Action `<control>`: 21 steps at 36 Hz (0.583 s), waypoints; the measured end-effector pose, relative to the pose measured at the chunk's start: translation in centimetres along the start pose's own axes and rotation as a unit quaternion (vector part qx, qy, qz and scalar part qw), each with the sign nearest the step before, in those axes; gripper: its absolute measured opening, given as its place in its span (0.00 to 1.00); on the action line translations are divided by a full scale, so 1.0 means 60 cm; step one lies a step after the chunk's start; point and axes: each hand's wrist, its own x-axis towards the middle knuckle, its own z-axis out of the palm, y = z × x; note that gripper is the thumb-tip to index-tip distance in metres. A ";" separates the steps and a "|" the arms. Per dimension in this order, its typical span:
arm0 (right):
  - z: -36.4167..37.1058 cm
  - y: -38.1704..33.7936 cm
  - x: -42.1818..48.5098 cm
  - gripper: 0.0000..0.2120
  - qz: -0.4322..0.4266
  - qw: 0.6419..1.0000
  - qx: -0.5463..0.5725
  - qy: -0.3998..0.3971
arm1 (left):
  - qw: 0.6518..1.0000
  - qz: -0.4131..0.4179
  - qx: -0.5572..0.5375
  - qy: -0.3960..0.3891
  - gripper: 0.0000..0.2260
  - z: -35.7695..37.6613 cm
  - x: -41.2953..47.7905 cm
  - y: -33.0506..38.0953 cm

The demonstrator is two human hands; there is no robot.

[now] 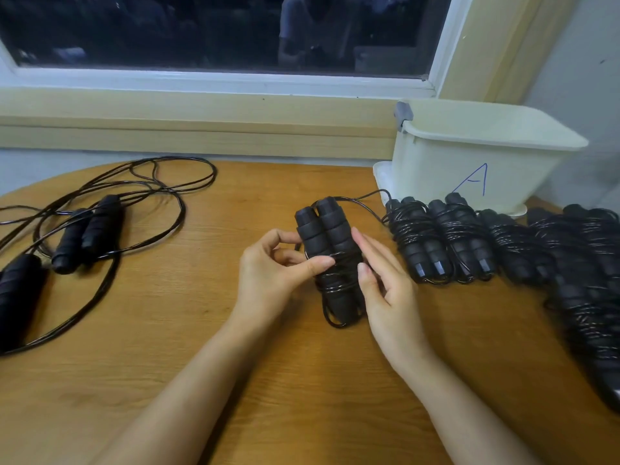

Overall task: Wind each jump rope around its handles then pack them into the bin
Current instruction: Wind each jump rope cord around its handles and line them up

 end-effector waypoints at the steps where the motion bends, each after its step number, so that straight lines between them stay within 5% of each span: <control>1: 0.000 -0.001 0.000 0.22 -0.002 1.000 -0.002 0.001 | 1.000 -0.001 -0.002 0.002 0.22 0.000 0.000 -0.001; 12: 0.004 0.005 -0.001 0.24 0.007 0.999 -0.052 -0.005 | 0.997 -0.012 -0.008 -0.079 0.20 -0.004 -0.001 0.009; 21: 0.011 0.002 -0.008 0.49 0.036 0.987 -0.151 -0.040 | 0.998 0.002 -0.004 -0.055 0.20 -0.001 -0.001 -0.001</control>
